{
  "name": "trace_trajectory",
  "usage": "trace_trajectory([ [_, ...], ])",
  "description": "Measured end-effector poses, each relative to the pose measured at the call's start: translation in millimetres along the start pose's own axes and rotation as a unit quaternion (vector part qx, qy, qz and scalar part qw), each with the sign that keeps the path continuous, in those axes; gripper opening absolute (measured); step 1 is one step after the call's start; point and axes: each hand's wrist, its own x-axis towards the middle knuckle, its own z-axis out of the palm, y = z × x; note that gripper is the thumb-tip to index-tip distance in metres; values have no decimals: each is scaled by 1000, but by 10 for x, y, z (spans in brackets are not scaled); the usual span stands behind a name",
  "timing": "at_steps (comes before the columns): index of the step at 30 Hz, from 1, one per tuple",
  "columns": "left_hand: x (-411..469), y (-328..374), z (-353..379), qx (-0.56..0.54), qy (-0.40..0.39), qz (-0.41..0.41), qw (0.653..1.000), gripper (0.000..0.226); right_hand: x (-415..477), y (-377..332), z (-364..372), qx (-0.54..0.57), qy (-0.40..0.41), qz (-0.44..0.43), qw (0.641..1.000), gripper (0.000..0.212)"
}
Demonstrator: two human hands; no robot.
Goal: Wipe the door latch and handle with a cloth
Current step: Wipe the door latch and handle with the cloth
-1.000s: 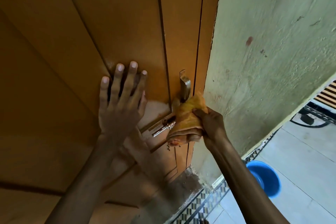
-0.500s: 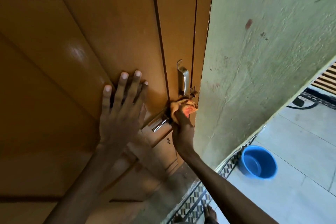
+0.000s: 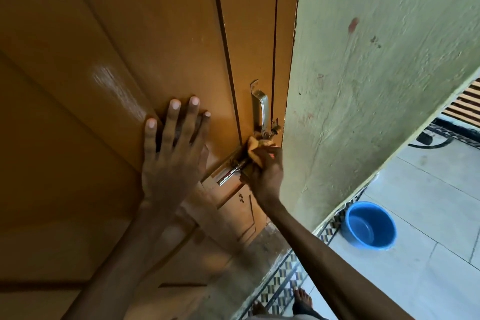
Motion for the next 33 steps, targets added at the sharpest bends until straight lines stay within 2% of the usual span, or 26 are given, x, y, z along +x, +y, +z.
trace_trajectory([
  [5, 4, 1, 11, 5, -5, -4, 1000, 53, -129, 66, -174, -5, -132, -83, 988, 33],
  [7, 2, -6, 12, 7, -3, -5, 1000, 54, 13, 149, -266, -12, -99, -48, 994, 33],
  [10, 0, -9, 11, 12, -2, -6, 1000, 53, 243, 126, -249, -44, 22, 61, 997, 27],
  [11, 2, -7, 6, 12, -3, -5, 1000, 53, 256, 69, -194, -52, 25, 69, 996, 26],
  [13, 7, -5, 2, 8, -7, -1, 1000, 52, 146, -54, -81, -19, 2, 48, 999, 26],
  [15, 14, 3, 2, 6, -5, -3, 1000, 51, -31, -67, -36, 10, -45, -11, 999, 29],
  [18, 18, 18, -7, 1, -3, -5, 1000, 51, -131, 29, -183, -9, -129, -67, 989, 32],
  [20, 10, 15, -6, 0, -4, -5, 1000, 52, 3, 117, -250, -18, -102, -26, 994, 31],
  [23, -6, 14, 5, 6, -1, -7, 1000, 54, 228, 144, -248, 27, 1, 102, 994, 25],
  [25, -9, 21, 18, 6, 6, -11, 1000, 55, 214, 17, -125, 86, -36, 168, 981, 48],
  [27, -17, 18, 38, 11, 13, -15, 1000, 55, 130, -58, 1, 174, -75, 238, 953, 52],
  [29, -27, 16, 49, 24, 17, -13, 999, 55, 147, -57, 16, 262, -72, 311, 911, 45],
  [31, -26, 14, 45, 30, 16, -11, 999, 55, 287, -31, -39, 275, -58, 372, 885, 28],
  [33, -30, 16, 35, 34, 15, -12, 999, 55, 415, -18, -66, 261, -31, 416, 871, 26],
])
